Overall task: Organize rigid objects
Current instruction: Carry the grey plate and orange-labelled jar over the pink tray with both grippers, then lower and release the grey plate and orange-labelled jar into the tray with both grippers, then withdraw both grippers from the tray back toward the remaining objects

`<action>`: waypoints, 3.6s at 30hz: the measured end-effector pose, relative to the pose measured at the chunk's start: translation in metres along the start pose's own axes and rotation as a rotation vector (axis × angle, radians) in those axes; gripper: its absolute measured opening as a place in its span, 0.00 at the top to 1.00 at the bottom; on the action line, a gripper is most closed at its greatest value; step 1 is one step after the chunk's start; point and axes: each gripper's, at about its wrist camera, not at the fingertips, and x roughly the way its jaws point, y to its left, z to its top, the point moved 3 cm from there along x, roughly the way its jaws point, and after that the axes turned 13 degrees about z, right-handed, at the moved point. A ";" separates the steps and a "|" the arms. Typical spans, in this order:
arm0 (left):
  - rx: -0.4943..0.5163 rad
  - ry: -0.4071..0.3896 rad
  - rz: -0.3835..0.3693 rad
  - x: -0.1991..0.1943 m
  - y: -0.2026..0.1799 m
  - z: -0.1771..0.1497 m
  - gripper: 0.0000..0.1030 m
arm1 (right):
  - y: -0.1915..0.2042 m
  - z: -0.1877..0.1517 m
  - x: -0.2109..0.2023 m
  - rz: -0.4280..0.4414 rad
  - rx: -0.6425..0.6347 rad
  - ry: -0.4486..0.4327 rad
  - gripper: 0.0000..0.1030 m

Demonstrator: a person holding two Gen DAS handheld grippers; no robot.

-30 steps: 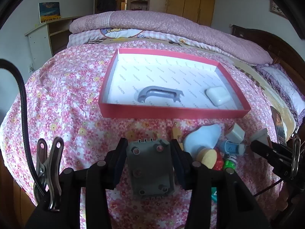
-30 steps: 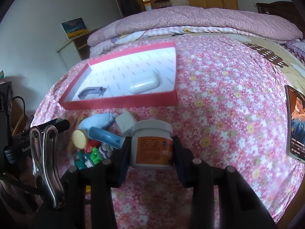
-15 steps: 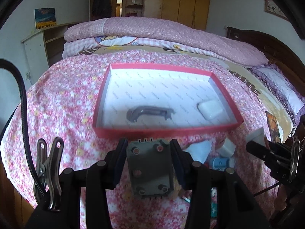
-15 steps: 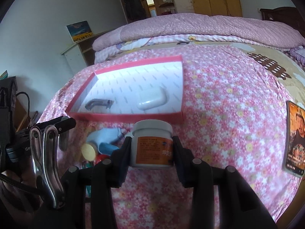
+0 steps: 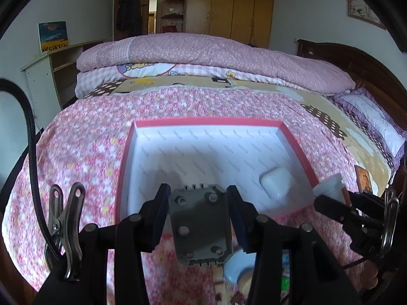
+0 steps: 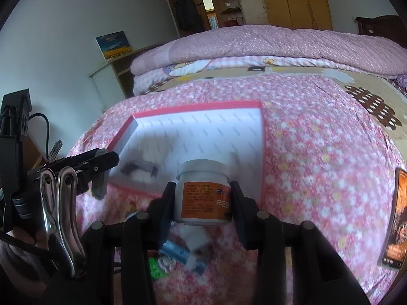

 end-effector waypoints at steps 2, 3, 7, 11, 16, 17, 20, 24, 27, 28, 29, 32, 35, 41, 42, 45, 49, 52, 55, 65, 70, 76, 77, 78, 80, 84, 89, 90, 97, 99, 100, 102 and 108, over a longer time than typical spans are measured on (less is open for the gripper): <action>0.000 -0.004 -0.001 0.004 -0.001 0.006 0.54 | 0.000 0.007 0.005 0.000 -0.004 -0.001 0.59; 0.001 -0.005 -0.003 0.007 -0.001 0.009 0.54 | 0.000 0.010 0.007 0.000 -0.005 -0.002 0.59; 0.010 -0.005 -0.006 0.018 -0.003 0.017 0.54 | -0.001 0.023 0.018 -0.003 -0.009 -0.003 0.59; 0.018 -0.005 -0.013 0.028 -0.005 0.023 0.54 | -0.003 0.033 0.029 -0.005 -0.011 -0.001 0.59; 0.016 0.006 -0.025 0.044 -0.006 0.028 0.54 | -0.006 0.041 0.042 -0.013 -0.017 0.012 0.59; 0.016 0.009 -0.027 0.047 -0.005 0.028 0.54 | -0.007 0.043 0.045 -0.015 -0.016 0.015 0.59; 0.017 0.021 -0.029 0.057 -0.005 0.028 0.54 | -0.011 0.046 0.053 -0.024 -0.011 0.023 0.59; 0.017 0.037 -0.034 0.069 -0.004 0.028 0.54 | -0.015 0.050 0.062 -0.032 -0.002 0.032 0.59; 0.019 0.041 -0.033 0.075 -0.005 0.030 0.54 | -0.016 0.052 0.067 -0.034 0.002 0.035 0.59; 0.021 0.042 -0.034 0.078 -0.005 0.031 0.54 | -0.016 0.052 0.069 -0.034 0.002 0.035 0.59; 0.023 0.043 -0.035 0.079 -0.006 0.031 0.54 | -0.016 0.053 0.070 -0.035 0.001 0.035 0.59; 0.028 0.043 -0.037 0.082 -0.007 0.031 0.54 | -0.017 0.055 0.073 -0.037 0.001 0.036 0.59; 0.033 0.039 -0.030 0.084 -0.007 0.031 0.54 | -0.019 0.055 0.075 -0.036 0.003 0.040 0.59; 0.039 0.052 -0.016 0.086 -0.007 0.030 0.51 | -0.019 0.053 0.078 -0.023 0.011 0.048 0.59; 0.043 0.054 -0.010 0.086 -0.007 0.030 0.48 | -0.019 0.054 0.077 -0.024 0.013 0.043 0.59; 0.046 0.054 -0.002 0.085 -0.008 0.029 0.44 | -0.017 0.056 0.074 -0.026 0.012 0.030 0.53; 0.051 0.049 0.007 0.081 -0.008 0.027 0.43 | -0.015 0.059 0.066 -0.031 0.006 0.009 0.47; 0.045 0.048 0.009 0.077 -0.007 0.027 0.43 | -0.013 0.060 0.064 -0.032 0.005 0.007 0.45; 0.039 0.052 0.012 0.074 -0.004 0.026 0.43 | -0.011 0.059 0.060 -0.033 0.002 0.005 0.45; 0.029 0.052 0.021 0.058 0.001 0.022 0.43 | -0.002 0.054 0.050 -0.021 0.002 0.003 0.42; 0.021 0.057 0.022 0.049 0.002 0.018 0.43 | 0.003 0.048 0.042 -0.013 0.002 0.001 0.42; 0.011 0.052 0.026 0.035 0.005 0.013 0.43 | 0.006 0.040 0.031 -0.004 0.013 0.003 0.42; 0.010 0.050 0.026 0.032 0.005 0.012 0.43 | 0.006 0.039 0.030 -0.003 0.015 0.003 0.42; 0.009 0.048 0.027 0.030 0.005 0.011 0.43 | 0.006 0.038 0.028 -0.002 0.016 0.003 0.42; 0.008 0.045 0.026 0.027 0.005 0.010 0.43 | 0.008 0.035 0.025 0.001 0.018 0.003 0.42; 0.005 0.044 0.024 0.019 0.005 0.005 0.43 | 0.009 0.033 0.021 0.001 0.019 0.003 0.42; 0.002 0.046 0.024 0.010 0.005 0.000 0.43 | 0.010 0.025 0.013 0.006 0.029 0.005 0.42; 0.001 0.046 0.023 0.009 0.005 -0.001 0.43 | 0.010 0.023 0.012 0.007 0.032 0.007 0.42; -0.008 0.049 0.023 0.001 0.007 -0.007 0.43 | 0.013 0.011 0.005 0.015 0.041 0.015 0.42; -0.010 0.049 0.022 -0.002 0.007 -0.008 0.43 | 0.014 0.009 0.003 0.017 0.043 0.015 0.42; -0.011 0.049 0.021 -0.004 0.007 -0.010 0.43 | 0.015 0.008 0.003 0.017 0.044 0.015 0.42; -0.014 0.051 0.020 -0.005 0.007 -0.011 0.43 | 0.015 0.006 0.001 0.016 0.043 0.016 0.42; -0.013 0.055 0.016 -0.012 0.007 -0.016 0.43 | 0.017 0.000 -0.004 0.015 0.045 0.017 0.42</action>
